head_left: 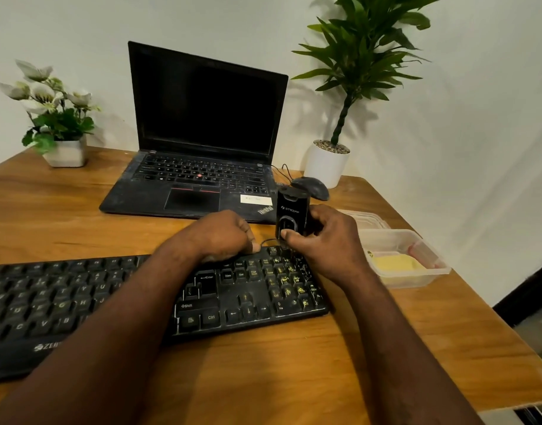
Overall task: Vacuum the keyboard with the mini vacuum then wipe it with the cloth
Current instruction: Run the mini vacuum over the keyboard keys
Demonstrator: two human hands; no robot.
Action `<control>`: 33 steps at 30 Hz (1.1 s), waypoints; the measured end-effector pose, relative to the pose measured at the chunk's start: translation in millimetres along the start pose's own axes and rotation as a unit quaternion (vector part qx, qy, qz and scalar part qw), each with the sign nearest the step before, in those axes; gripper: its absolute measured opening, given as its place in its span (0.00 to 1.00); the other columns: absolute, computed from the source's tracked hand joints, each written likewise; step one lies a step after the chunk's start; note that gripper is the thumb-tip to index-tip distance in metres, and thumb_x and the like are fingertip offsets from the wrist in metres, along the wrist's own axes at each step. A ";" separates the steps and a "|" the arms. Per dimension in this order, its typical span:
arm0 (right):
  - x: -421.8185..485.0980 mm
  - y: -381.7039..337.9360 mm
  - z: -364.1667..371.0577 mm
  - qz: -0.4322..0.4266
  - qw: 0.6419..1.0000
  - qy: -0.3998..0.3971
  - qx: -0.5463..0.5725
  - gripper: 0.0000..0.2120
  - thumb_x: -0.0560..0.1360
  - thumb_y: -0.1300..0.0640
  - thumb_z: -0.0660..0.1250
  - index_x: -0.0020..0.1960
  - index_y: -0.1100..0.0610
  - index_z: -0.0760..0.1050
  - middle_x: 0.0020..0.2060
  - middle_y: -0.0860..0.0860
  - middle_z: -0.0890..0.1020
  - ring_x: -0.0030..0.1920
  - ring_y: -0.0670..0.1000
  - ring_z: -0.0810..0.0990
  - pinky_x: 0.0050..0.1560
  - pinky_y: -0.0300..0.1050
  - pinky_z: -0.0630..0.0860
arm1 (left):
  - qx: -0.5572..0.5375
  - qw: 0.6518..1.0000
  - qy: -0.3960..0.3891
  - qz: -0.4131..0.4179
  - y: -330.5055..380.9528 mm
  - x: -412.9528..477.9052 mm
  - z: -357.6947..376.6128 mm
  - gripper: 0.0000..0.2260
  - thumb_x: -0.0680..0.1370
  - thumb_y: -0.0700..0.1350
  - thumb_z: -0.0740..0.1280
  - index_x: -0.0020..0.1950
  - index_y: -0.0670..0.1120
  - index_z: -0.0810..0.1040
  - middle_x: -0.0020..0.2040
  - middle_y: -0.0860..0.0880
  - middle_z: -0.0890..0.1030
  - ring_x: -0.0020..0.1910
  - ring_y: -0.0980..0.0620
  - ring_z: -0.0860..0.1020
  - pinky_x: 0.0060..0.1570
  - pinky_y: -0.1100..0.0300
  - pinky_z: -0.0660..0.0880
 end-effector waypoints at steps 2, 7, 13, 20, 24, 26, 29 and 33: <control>-0.9 -0.1 5.0 0.001 0.998 -0.052 0.037 0.18 0.71 0.53 0.80 0.59 0.53 0.82 0.50 0.46 0.86 0.49 0.44 0.85 0.48 0.48 0.85 | 0.015 1.000 0.015 0.010 0.1 -1.0 -0.5 0.03 0.78 0.45 0.74 0.44 0.50 0.85 0.45 0.53 0.85 0.46 0.55 0.80 0.45 0.58 0.72; 2.9 -0.3 3.1 -0.018 0.999 0.003 -0.040 0.18 0.70 0.51 0.80 0.58 0.50 0.82 0.49 0.43 0.85 0.47 0.40 0.83 0.45 0.39 0.81 | 0.051 0.996 0.058 0.032 1.3 -6.1 0.5 0.06 0.77 0.47 0.75 0.40 0.52 0.85 0.40 0.55 0.85 0.42 0.58 0.81 0.46 0.60 0.74; -2.0 -4.1 7.0 -0.059 0.994 -0.081 0.041 0.18 0.70 0.56 0.81 0.59 0.54 0.83 0.50 0.45 0.85 0.50 0.43 0.84 0.48 0.41 0.83 | 0.111 0.989 0.088 0.050 0.9 -9.0 -0.2 0.06 0.76 0.52 0.75 0.40 0.54 0.85 0.42 0.56 0.85 0.47 0.56 0.81 0.55 0.50 0.80; 2.4 -2.2 1.5 -0.103 0.994 -0.026 -0.011 0.18 0.70 0.55 0.80 0.59 0.53 0.83 0.50 0.43 0.83 0.50 0.41 0.81 0.46 0.35 0.77 | 0.125 0.985 0.102 0.067 2.6 -13.2 1.0 0.05 0.78 0.53 0.73 0.46 0.54 0.87 0.42 0.57 0.84 0.44 0.58 0.80 0.52 0.53 0.80; -0.5 -7.3 8.7 -0.141 0.984 -0.111 0.001 0.18 0.69 0.56 0.81 0.58 0.53 0.84 0.49 0.44 0.84 0.51 0.44 0.82 0.48 0.38 0.79 | 0.136 0.984 0.100 0.060 2.8 -12.8 1.4 0.07 0.79 0.51 0.73 0.41 0.56 0.81 0.38 0.56 0.81 0.39 0.59 0.78 0.40 0.58 0.73; 2.1 -8.7 8.5 -0.141 0.987 -0.068 -0.035 0.18 0.69 0.55 0.81 0.57 0.52 0.84 0.48 0.44 0.83 0.50 0.43 0.81 0.48 0.39 0.78 | 0.127 0.985 0.100 0.060 1.8 -12.3 1.8 0.04 0.78 0.53 0.74 0.45 0.54 0.84 0.41 0.56 0.82 0.41 0.59 0.78 0.44 0.58 0.75; 2.4 -7.9 3.4 -0.158 0.986 -0.030 -0.048 0.17 0.68 0.55 0.81 0.56 0.53 0.84 0.47 0.45 0.83 0.49 0.42 0.81 0.46 0.40 0.79 | 0.118 0.986 0.099 0.061 0.1 -11.6 1.6 0.05 0.78 0.54 0.74 0.48 0.54 0.86 0.45 0.55 0.84 0.45 0.58 0.80 0.49 0.55 0.77; 0.2 -5.9 7.1 -0.163 0.982 -0.092 -0.015 0.19 0.69 0.55 0.81 0.58 0.56 0.84 0.48 0.45 0.83 0.51 0.43 0.81 0.47 0.35 0.77 | 0.131 0.985 0.094 0.064 1.4 -11.5 1.4 0.04 0.78 0.52 0.73 0.51 0.55 0.86 0.45 0.55 0.84 0.44 0.57 0.80 0.46 0.56 0.78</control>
Point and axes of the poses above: each hand's wrist, its own x-axis towards the middle knuckle, its own z-axis out of the palm, y = z × x, the point moved 3 cm from there along x, towards the middle knuckle
